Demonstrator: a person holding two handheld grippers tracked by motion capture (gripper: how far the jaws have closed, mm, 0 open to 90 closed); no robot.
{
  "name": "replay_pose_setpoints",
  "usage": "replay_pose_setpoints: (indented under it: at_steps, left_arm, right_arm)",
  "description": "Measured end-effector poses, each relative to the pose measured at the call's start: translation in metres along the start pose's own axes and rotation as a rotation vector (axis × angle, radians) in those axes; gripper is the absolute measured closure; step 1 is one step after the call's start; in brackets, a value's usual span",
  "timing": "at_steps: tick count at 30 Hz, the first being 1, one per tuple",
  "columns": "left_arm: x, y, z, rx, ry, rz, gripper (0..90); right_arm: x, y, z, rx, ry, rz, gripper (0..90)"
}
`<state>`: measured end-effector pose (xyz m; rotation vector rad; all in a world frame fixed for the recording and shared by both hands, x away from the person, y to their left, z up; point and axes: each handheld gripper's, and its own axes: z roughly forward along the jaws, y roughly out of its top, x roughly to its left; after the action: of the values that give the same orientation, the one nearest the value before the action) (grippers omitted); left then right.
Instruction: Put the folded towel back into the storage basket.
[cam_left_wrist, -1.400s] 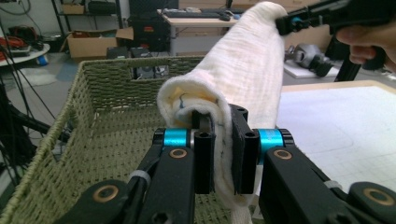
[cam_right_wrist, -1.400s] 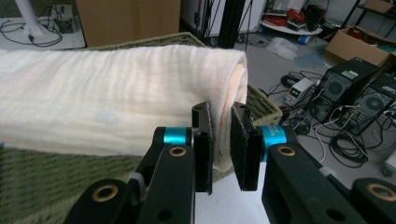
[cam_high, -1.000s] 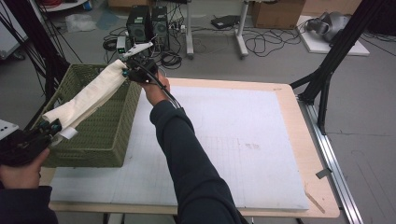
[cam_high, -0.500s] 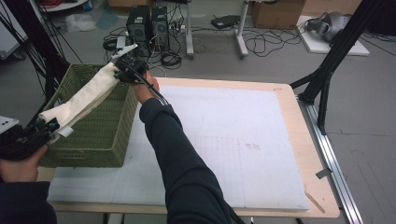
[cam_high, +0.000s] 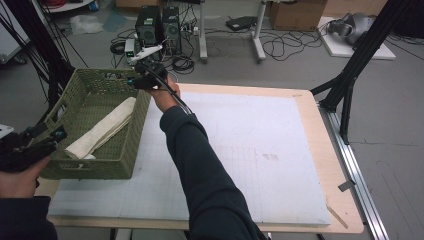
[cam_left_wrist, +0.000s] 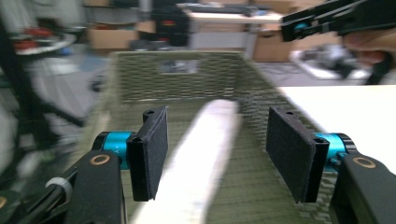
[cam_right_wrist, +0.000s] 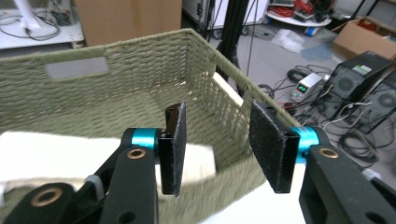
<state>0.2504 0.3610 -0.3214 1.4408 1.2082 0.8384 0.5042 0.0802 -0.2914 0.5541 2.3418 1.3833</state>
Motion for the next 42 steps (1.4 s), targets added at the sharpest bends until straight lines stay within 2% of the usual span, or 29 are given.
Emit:
replay_pose_setpoints:
  at_steps: [1, 2, 5, 6, 8, 12, 16, 22, 27, 35, 42]
  left_arm:
    - [-0.003, 0.000, 0.002, -0.007, -0.032, -0.011, 39.3]
    - [-0.006, 0.000, 0.004, -0.010, -0.047, -0.015, 37.1]
    - [-0.016, 0.000, 0.010, -0.013, -0.061, -0.014, 26.9]
    - [-0.018, 0.000, 0.012, -0.016, -0.084, -0.010, 25.0]
    - [-0.025, 0.001, 0.016, -0.018, -0.115, -0.001, 23.4]
    - [-0.039, 0.000, 0.025, -0.014, -0.164, 0.001, 23.4]
    - [-0.054, 0.000, 0.036, -0.013, -0.210, 0.024, 23.9]
    - [-0.080, -0.002, 0.053, -0.016, -0.284, 0.032, 23.9]
    - [-0.105, -0.004, 0.067, -0.002, -0.353, 0.047, 24.1]
    - [-0.145, -0.012, 0.089, 0.011, -0.470, 0.072, 24.1]
    - [-0.178, -0.015, 0.101, 0.017, -0.547, 0.125, 24.5]
  right_arm:
    - [-0.001, -0.003, -0.005, -0.002, 0.010, 0.002, 54.8]
    - [-0.003, -0.008, -0.013, -0.011, 0.020, 0.016, 51.9]
    - [-0.007, -0.018, -0.033, -0.029, 0.034, 0.051, 41.2]
    - [-0.009, -0.021, -0.039, -0.035, 0.037, 0.055, 36.7]
    - [-0.010, -0.027, -0.053, -0.040, 0.022, 0.062, 27.9]
    - [-0.011, -0.043, -0.081, -0.057, 0.003, 0.049, 21.4]
    - [-0.014, -0.065, -0.108, -0.045, -0.017, 0.052, 18.6]
    - [-0.025, -0.099, -0.148, -0.020, -0.083, 0.107, 13.1]
    - [-0.030, -0.127, -0.183, -0.011, -0.127, 0.131, 12.2]
    - [-0.029, -0.168, -0.241, 0.015, -0.203, 0.146, 11.8]
    - [-0.022, -0.208, -0.286, 0.012, -0.269, 0.191, 11.7]
